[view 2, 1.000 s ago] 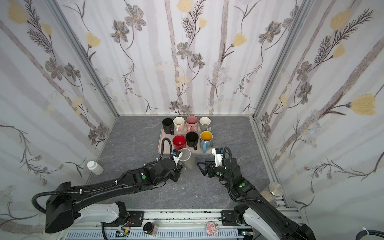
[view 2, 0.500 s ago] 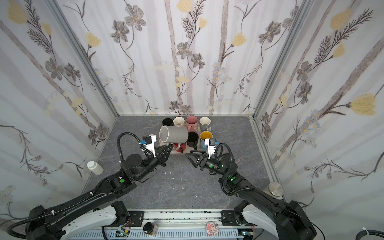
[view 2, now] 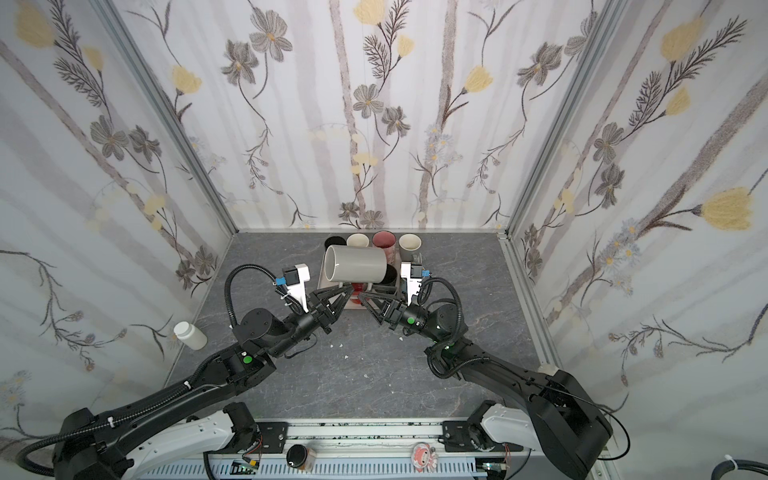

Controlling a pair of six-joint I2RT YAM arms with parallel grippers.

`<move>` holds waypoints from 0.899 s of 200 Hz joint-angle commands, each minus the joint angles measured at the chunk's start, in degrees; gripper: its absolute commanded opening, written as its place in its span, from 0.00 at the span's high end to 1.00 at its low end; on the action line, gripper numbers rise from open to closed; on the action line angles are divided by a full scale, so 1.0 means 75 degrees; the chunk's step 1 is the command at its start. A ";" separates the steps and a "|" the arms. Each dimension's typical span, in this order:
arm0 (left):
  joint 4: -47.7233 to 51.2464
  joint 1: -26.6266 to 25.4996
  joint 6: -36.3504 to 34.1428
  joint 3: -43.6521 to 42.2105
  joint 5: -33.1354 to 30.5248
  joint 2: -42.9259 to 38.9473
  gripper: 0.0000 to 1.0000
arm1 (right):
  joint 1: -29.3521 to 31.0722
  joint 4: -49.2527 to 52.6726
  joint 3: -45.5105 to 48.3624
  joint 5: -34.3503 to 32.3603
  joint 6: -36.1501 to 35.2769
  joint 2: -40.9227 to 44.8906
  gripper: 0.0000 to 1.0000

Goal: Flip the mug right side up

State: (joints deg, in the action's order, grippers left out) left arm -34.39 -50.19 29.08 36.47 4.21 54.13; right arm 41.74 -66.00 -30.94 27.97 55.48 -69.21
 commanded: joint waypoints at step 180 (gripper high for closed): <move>0.0141 0.0112 0.0483 -0.0285 -0.1364 -0.0610 0.00 | 0.0107 0.2087 -0.0311 -0.2197 -0.1095 0.1104 1.00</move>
State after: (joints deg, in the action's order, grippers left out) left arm -35.24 -49.50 33.21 34.94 -1.02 51.24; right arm 42.48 -60.36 -30.72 19.31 53.36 -63.46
